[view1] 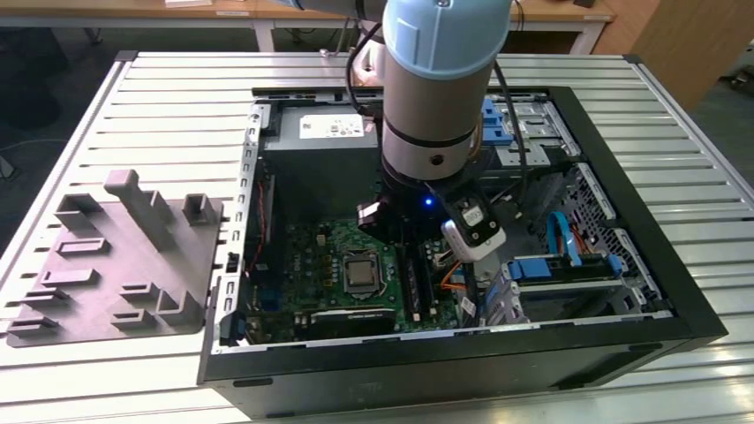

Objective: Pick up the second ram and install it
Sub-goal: 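Insert the second ram into the second slot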

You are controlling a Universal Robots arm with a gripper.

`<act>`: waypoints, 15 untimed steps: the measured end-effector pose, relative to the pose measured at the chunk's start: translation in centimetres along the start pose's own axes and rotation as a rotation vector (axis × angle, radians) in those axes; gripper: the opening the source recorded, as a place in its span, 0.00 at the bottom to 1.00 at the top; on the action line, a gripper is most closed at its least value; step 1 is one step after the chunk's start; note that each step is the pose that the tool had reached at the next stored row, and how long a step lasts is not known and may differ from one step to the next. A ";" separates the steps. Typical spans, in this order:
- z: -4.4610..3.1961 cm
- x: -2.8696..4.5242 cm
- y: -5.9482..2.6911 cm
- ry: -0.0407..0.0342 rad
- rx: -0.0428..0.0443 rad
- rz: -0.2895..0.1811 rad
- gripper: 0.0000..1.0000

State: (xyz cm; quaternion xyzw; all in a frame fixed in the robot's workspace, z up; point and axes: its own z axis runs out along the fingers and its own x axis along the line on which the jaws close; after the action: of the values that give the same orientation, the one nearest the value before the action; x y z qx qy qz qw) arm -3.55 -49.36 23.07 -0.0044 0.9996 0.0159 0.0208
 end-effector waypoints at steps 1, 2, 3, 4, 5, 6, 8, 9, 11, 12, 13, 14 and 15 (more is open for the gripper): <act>0.00 0.00 0.00 0.0000 0.0000 0.000 0.11; 0.00 0.00 0.00 0.0000 -0.0001 0.000 0.11; 0.03 0.00 0.00 -0.0001 -0.0002 0.000 0.11; 0.09 0.00 0.00 -0.0002 -0.0007 0.000 0.11; 0.11 0.01 0.00 -0.0002 -0.0005 0.000 0.11; 0.11 0.00 0.00 -0.0001 -0.0004 0.000 0.11; 0.10 0.01 0.00 0.0000 -0.0002 0.000 0.11; 0.10 0.01 0.00 0.0000 -0.0002 0.000 0.11; 0.17 0.01 0.00 0.0000 -0.0004 0.000 0.11; 0.18 0.02 -0.01 0.0000 -0.0002 0.000 0.11; 0.18 0.03 0.00 -0.0001 -0.0003 0.000 0.11; 0.19 0.03 -0.01 -0.0001 -0.0003 0.000 0.11; 0.22 0.04 0.00 -0.0001 -0.0005 0.000 0.11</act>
State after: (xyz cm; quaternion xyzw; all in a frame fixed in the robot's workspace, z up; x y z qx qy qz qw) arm -3.58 -49.36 22.85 -0.0044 0.9996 0.0161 0.0209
